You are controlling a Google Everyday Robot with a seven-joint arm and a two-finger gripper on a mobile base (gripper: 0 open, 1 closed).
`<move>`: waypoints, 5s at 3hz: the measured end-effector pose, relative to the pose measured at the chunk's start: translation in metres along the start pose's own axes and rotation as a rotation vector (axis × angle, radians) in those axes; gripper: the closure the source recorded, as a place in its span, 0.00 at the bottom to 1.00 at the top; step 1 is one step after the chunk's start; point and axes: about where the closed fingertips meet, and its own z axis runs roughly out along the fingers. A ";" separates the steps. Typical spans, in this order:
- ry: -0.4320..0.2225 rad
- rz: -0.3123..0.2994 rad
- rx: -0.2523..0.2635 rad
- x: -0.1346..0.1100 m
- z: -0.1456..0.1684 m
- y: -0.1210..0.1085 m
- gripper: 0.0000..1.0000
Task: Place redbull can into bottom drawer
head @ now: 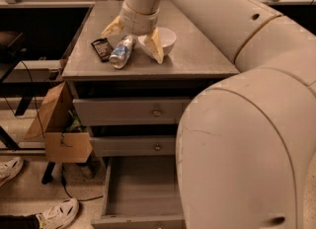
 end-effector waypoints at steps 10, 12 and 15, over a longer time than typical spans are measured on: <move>-0.060 0.092 0.037 -0.019 0.055 0.058 0.64; -0.037 0.081 0.077 -0.015 0.062 0.058 1.00; -0.012 0.087 0.146 -0.016 0.060 0.044 1.00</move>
Offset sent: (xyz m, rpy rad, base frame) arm 0.0034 0.0377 0.0082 -0.0229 -0.0157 -0.0511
